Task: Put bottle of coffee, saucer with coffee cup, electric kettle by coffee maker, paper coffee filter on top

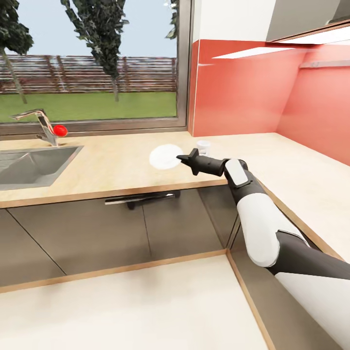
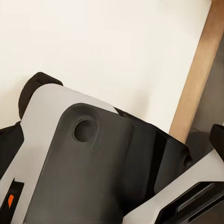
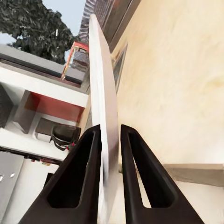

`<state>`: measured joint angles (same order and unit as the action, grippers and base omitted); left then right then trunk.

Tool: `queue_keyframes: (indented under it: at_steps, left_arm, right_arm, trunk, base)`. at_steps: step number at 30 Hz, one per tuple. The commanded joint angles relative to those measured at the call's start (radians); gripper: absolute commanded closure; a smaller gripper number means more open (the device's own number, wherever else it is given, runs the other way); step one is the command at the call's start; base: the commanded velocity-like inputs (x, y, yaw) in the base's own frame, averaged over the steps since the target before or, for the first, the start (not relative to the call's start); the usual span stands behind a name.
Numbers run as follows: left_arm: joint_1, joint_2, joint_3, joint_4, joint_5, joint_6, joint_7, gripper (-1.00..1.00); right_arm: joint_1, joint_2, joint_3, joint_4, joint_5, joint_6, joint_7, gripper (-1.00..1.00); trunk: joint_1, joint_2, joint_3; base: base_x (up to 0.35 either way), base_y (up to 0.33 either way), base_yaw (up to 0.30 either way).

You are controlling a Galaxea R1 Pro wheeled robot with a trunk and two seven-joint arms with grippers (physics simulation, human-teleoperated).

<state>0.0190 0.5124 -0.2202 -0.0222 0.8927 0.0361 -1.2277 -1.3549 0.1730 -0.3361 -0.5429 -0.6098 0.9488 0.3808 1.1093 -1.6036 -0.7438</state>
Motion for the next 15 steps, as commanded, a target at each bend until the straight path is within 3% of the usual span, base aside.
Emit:
queue_keyframes:
  at_steps: [1, 3, 7, 11, 13, 15]
  left_arm:
    - [0.001, 0.001, -0.008, -0.002, 0.009, 0.004, -0.002, -1.00]
    - [0.001, 0.000, -0.008, -0.002, 0.009, 0.004, -0.002, -1.00]
    - [0.001, 0.000, -0.008, -0.002, 0.010, 0.004, -0.002, -1.00]
    - [0.001, 0.000, -0.008, -0.003, 0.011, 0.004, -0.003, -1.00]
    - [0.001, 0.000, -0.008, -0.003, 0.011, 0.004, -0.003, -1.00]
    - [0.001, 0.000, -0.008, -0.003, 0.011, 0.004, -0.003, -1.00]
  right_arm:
    - [-0.001, 0.001, -0.009, 0.000, 0.005, 0.013, 0.009, 1.00]
    - [-0.001, 0.001, -0.010, -0.006, 0.000, 0.028, 0.012, 1.00]
    - [0.004, 0.001, -0.011, -0.117, -0.047, 0.043, 0.018, 1.00]
    - [0.071, 0.001, -0.001, -0.363, -0.096, 0.051, 0.019, 1.00]
    - [0.095, 0.001, 0.032, -0.406, -0.109, 0.051, 0.019, 1.00]
    - [0.112, 0.001, 0.103, -0.434, -0.178, 0.051, 0.019, 1.00]
  trunk:
    - [0.000, 0.000, -0.001]
    - [0.000, 0.000, -0.001]
    - [0.000, 0.000, -0.001]
    - [0.000, 0.000, -0.001]
    - [0.000, 0.000, -0.001]
    - [0.000, 0.000, -0.001]
  base:
    - [0.000, 0.000, 0.024]
    - [0.000, 0.000, 0.014]
    - [0.000, 0.000, 0.005]
    - [0.000, 0.000, 0.001]
    - [0.000, 0.000, 0.000]
    - [0.000, 0.000, 0.000]
